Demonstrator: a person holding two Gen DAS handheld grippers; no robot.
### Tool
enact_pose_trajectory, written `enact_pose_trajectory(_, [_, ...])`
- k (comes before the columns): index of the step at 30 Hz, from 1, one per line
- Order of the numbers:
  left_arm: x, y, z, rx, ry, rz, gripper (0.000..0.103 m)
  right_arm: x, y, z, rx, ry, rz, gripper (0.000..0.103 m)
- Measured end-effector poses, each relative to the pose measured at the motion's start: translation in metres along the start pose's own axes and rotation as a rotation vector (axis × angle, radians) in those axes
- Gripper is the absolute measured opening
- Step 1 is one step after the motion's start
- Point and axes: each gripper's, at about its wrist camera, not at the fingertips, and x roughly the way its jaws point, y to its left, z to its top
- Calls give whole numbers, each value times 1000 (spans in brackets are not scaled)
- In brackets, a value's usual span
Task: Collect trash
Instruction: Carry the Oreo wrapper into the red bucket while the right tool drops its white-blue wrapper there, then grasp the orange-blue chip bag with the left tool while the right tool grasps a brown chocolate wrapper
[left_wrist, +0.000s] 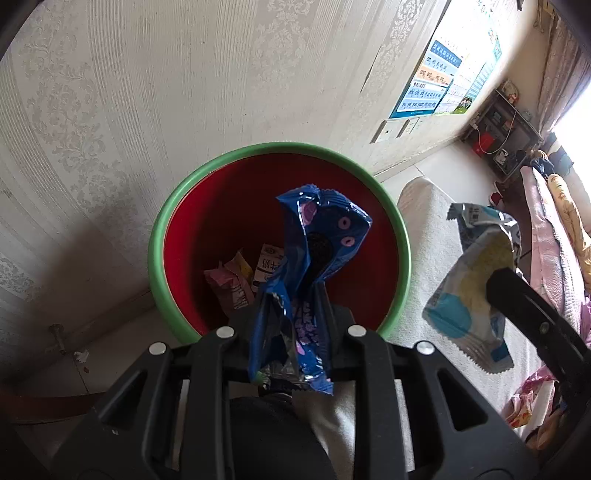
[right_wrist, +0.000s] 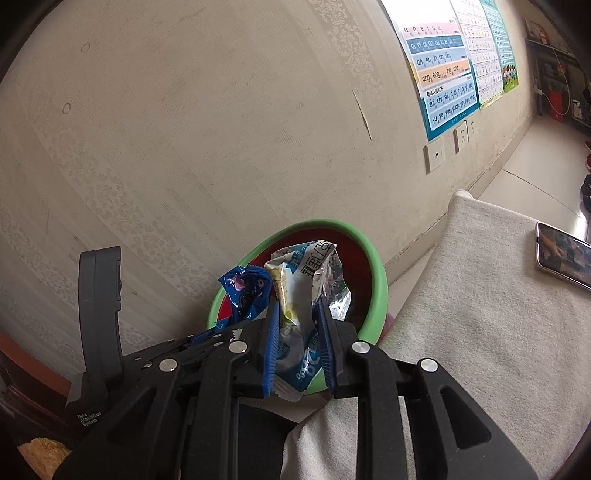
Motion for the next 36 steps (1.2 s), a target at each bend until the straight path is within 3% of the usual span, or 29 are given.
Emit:
enact_pose_trajectory(8, [7, 5, 4, -12, 16, 13, 23, 8, -3, -3, 7, 16, 5, 22])
enact_pose_trajectory(10, [10, 4, 5, -10, 23, 12, 35, 8, -3, -3, 3, 14, 14, 24])
enact_pose_trajectory(11, [10, 4, 5, -13, 21, 16, 47, 8, -3, -3, 2, 12, 12, 37])
enact_pose_trajectory(13, [11, 5, 5, -20, 12, 19, 54, 6, -4, -3, 7, 1, 12, 45])
enact_pose_trajectory(23, [-5, -1, -5, -20, -18, 7, 59, -32, -14, 7, 28, -45, -69, 47])
enact_pose_trajectory(29, [-18, -34, -32, 51, -13, -85, 62, -78, -34, -1, 43, -44, -189, 52])
enact_pose_trajectory(33, [-9, -72, -70, 126, 94, -182, 62, -115, -60, -24, 76, 10, -304, 54])
enact_pose_trajectory(36, [-8, -116, -103, 239, 164, -258, 62, -146, -82, -50, 122, 31, -387, 58])
